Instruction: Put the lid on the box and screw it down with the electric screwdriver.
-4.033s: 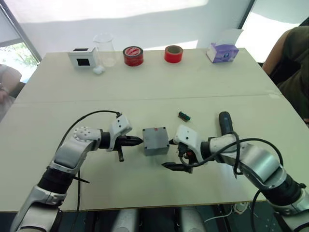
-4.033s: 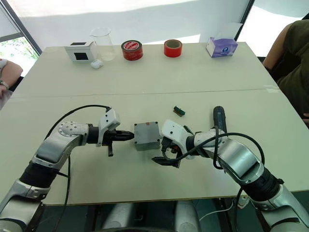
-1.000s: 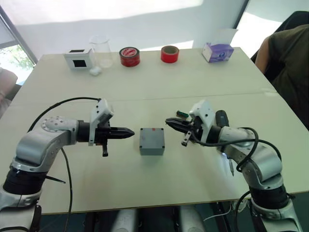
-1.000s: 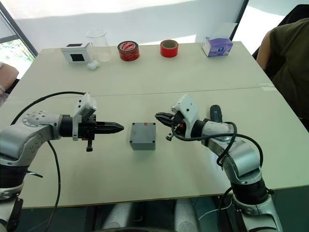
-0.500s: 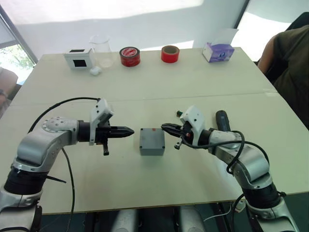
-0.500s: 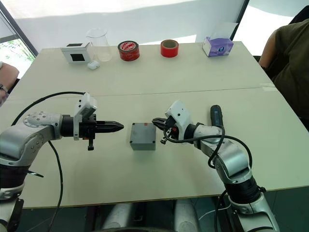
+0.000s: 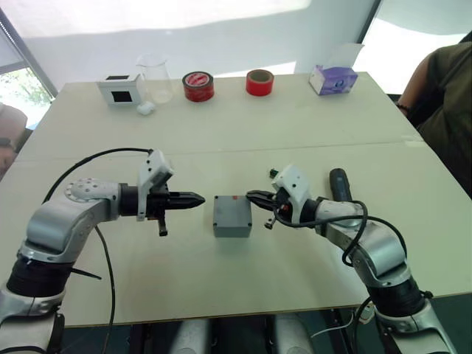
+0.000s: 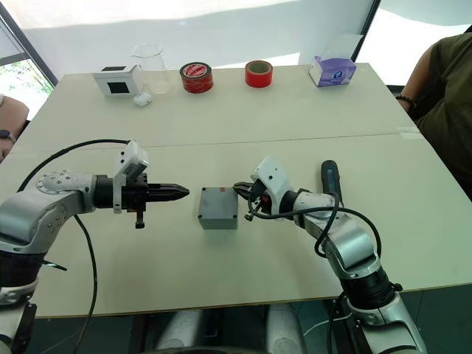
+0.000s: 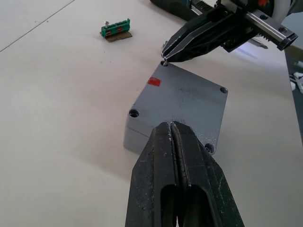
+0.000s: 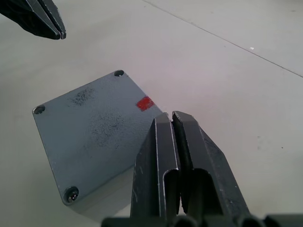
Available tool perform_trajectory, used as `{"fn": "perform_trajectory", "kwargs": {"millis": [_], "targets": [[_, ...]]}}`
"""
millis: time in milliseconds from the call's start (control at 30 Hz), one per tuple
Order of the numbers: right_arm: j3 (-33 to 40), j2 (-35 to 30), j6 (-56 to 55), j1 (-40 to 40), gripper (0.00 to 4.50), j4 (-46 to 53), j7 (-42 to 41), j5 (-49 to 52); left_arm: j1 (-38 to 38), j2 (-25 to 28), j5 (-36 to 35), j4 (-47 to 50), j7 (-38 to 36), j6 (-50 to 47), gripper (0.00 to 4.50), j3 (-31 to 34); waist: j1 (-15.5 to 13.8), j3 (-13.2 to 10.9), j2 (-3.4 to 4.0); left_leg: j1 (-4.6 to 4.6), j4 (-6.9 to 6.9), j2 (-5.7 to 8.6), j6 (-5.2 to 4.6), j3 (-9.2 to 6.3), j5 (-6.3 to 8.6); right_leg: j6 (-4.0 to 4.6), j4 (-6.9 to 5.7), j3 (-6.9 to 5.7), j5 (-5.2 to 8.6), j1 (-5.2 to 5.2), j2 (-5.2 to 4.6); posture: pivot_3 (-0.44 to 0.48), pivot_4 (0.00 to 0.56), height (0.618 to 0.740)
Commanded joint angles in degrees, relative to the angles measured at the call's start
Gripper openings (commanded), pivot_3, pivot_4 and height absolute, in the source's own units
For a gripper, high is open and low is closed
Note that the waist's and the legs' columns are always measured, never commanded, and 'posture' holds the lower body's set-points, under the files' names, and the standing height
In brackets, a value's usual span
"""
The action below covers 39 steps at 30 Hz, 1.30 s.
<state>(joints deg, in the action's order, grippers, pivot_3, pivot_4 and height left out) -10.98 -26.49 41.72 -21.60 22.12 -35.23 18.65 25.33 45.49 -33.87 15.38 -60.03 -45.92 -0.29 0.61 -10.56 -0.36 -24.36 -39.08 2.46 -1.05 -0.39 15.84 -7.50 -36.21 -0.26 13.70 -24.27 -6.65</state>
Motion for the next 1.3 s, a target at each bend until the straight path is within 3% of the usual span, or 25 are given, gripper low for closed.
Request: {"fn": "perform_trajectory", "kwargs": {"millis": [33,133,333,467,567,667,767,867,933,1100,1300], "targets": [[0.33,-0.17,-1.09,-1.45,0.78,0.53,-0.44,-0.22,1.48,-0.03,-0.93,1.35,0.23,-0.15,0.00,0.51,0.03,0.00,0.00,0.00,0.00,0.00,0.00,0.00,0.00,0.00,0.00,0.00,0.00,0.00,0.00,0.000,0.150,0.740],[0.60,-0.43,-0.76,-1.56,2.21,0.60,-0.79,-0.09,1.81,-0.19,-1.22,1.33,0.55,-0.34,0.00,0.52,0.03,0.00,0.00,0.00,0.00,0.00,0.00,0.00,0.00,0.00,0.00,0.00,0.00,0.00,0.00,0.000,0.150,0.740],[3.96,-1.91,2.09,-2.25,4.35,2.10,-0.57,1.40,3.50,-1.96,-3.08,1.02,1.42,-1.43,0.00,1.49,0.00,0.00,0.00,0.00,0.00,0.01,0.00,0.00,0.00,0.00,0.00,0.00,0.00,0.01,0.00,0.000,0.150,0.740],[12.47,-1.98,11.31,-4.40,4.43,4.37,2.39,6.81,5.52,-2.94,-4.41,1.17,1.17,-1.88,0.00,1.13,-0.02,0.00,0.00,0.00,0.00,0.00,0.00,0.00,0.00,0.00,0.00,0.00,0.00,0.00,0.00,0.000,0.150,0.740],[26.66,-6.40,30.33,-12.00,4.43,3.89,4.86,13.35,9.18,-4.10,-4.27,1.27,-1.83,-0.32,0.00,-1.85,-0.43,-0.02,0.02,-0.06,-0.02,0.02,0.02,-0.01,-0.01,0.00,-0.02,0.00,-0.01,-0.03,-0.02,0.000,0.150,0.740],[32.85,-13.17,47.10,-18.52,4.43,1.83,3.09,17.41,10.93,-4.12,-2.80,1.34,-5.14,2.00,0.00,-4.68,-0.95,-0.02,0.04,-0.05,-0.04,0.04,0.00,0.00,0.00,0.01,0.01,0.00,-0.01,-0.01,-0.05,0.000,0.150,0.740],[30.65,-23.06,50.78,-19.25,4.43,-3.47,5.34,21.55,11.41,-3.37,-0.94,1.56,-7.98,4.58,0.00,-7.37,-0.97,-0.01,0.02,-0.04,0.09,-0.03,-0.03,0.00,0.02,0.03,0.08,0.00,0.01,-0.02,0.01,0.000,0.150,0.740],[23.63,-36.23,50.78,-17.27,4.43,-12.28,6.43,30.66,10.65,-2.08,1.16,1.93,-10.56,7.23,0.00,-9.65,-0.95,-0.03,0.05,-0.04,0.06,-0.02,-0.10,0.13,0.05,0.03,0.08,0.03,0.01,-0.03,-0.05,0.000,0.150,0.740],[19.89,-40.96,50.78,-17.02,4.43,-16.67,7.91,35.61,10.00,-1.35,2.20,1.94,-11.85,8.70,0.00,-10.55,-0.83,-0.03,0.06,-0.04,0.03,0.00,-0.15,0.16,0.08,0.03,0.09,0.03,0.01,-0.01,-0.10,0.000,0.150,0.740],[12.66,-44.10,50.78,-17.87,4.43,-23.90,12.28,42.91,8.82,-1.00,3.39,2.58,-12.83,10.38,0.00,-11.30,0.06,-0.03,0.05,-0.04,0.00,-0.07,-0.19,0.19,0.10,0.02,0.11,0.04,0.01,-0.01,-0.08,0.000,0.150,0.740],[4.31,-41.80,50.78,-23.41,4.43,-32.33,16.58,47.64,7.89,-1.00,3.16,4.65,-11.91,9.82,0.00,-10.71,0.10,-0.04,0.06,-0.08,-0.01,-0.08,-0.20,0.20,0.11,0.01,0.11,0.04,0.01,-0.06,-0.07,0.000,0.150,0.740]]}}
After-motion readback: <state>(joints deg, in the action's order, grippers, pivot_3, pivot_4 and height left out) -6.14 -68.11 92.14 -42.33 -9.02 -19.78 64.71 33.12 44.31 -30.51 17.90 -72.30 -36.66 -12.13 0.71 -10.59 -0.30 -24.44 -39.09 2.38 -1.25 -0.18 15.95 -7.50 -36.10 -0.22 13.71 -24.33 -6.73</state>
